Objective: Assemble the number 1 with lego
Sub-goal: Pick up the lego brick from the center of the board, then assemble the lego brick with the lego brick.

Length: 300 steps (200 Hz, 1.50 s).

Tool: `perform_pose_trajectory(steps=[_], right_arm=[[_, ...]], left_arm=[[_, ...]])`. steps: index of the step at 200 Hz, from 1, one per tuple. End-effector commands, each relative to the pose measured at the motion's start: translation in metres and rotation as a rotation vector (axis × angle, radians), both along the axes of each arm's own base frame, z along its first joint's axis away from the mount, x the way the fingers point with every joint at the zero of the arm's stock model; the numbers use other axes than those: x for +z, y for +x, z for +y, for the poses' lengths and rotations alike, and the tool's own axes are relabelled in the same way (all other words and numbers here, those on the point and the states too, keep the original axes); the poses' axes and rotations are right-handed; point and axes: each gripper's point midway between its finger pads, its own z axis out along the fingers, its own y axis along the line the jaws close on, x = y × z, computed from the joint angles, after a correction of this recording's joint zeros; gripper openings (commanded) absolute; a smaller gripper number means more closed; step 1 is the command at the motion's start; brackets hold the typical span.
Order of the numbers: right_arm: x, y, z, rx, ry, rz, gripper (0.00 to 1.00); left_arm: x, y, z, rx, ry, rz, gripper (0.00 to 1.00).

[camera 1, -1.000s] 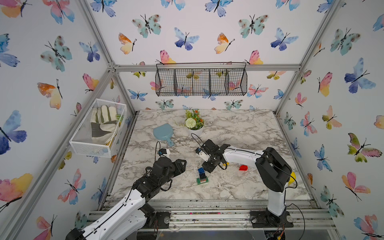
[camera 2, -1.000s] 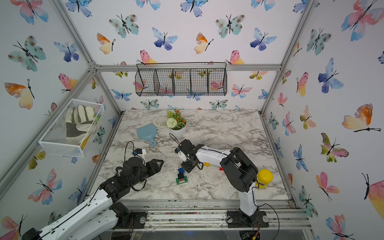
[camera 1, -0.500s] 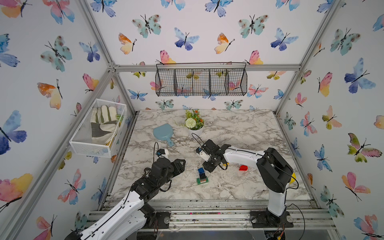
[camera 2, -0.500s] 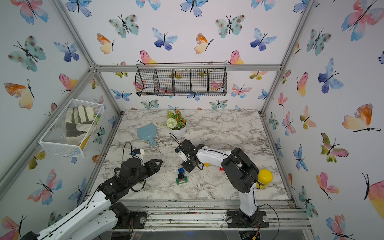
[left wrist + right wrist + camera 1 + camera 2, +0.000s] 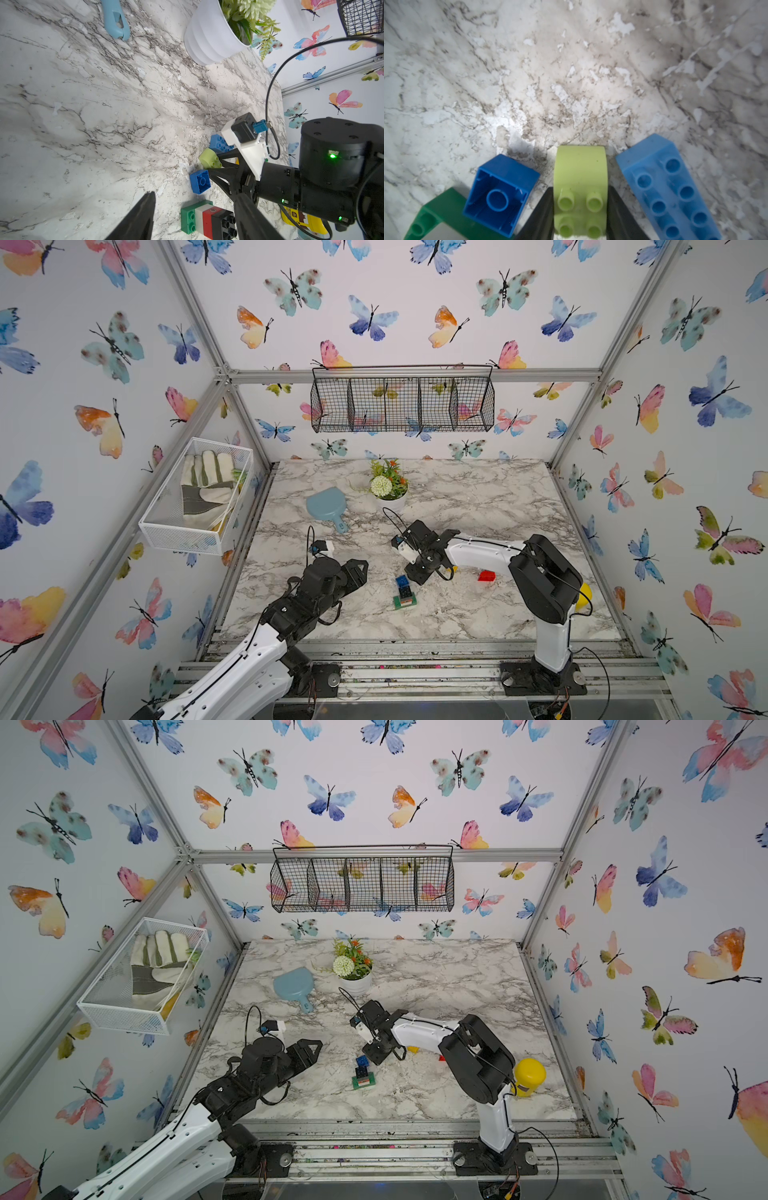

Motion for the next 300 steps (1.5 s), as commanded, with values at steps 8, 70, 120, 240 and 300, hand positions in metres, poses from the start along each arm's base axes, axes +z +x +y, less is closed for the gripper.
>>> perform_pose_trajectory(steps=[8,70,120,240,300], right_arm=[[-0.006,-0.006,-0.002,0.004,-0.008,0.029,0.32],[0.071,0.001,-0.004,0.047,0.123,-0.126,0.17],[0.142,-0.019,-0.012,0.243,0.234,-0.279,0.11],[0.143,-0.091,-0.01,0.938,0.13,-0.175,0.09],[0.121,-0.098,0.014,1.035,0.04,-0.12,0.1]], left_arm=[[0.004,0.0,0.01,0.048,-0.006,-0.015,0.65],[-0.001,-0.004,0.014,0.06,-0.011,-0.003,0.66],[-0.009,-0.006,0.013,0.05,-0.029,-0.005,0.66],[-0.005,-0.016,0.023,0.03,-0.003,-0.049,0.67],[-0.009,-0.019,0.028,0.031,0.021,-0.04,0.68]])
